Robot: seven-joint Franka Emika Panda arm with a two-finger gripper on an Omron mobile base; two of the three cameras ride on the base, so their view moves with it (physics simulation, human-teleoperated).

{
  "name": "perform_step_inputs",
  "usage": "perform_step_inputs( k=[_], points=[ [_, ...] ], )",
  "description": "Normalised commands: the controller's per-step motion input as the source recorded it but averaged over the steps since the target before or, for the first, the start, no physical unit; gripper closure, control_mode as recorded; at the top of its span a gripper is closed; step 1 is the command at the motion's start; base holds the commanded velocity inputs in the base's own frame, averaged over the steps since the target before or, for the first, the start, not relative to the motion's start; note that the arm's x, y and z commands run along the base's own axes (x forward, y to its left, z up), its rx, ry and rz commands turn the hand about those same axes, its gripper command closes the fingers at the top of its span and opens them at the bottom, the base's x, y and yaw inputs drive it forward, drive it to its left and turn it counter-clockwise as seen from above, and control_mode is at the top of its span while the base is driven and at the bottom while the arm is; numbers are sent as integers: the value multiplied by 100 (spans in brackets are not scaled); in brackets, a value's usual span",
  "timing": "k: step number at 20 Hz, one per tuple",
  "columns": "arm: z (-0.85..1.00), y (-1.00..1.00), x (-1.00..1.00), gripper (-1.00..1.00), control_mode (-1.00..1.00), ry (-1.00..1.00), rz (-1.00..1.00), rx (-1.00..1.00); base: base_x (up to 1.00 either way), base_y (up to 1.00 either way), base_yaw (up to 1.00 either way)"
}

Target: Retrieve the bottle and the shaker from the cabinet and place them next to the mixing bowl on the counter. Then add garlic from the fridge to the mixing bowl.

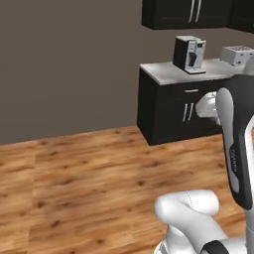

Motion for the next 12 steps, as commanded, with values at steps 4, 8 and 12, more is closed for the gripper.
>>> perform_step_inputs(
  k=[4, 8, 12],
  points=[
    [0, 0, 0, 100, 100, 0, 0, 0, 16, -25, -78],
    [0, 0, 0, 100, 100, 0, 0, 0, 7, -25, -80],
    [0, 0, 0, 100, 100, 0, 0, 0, 26, -47, -70]
  ],
)
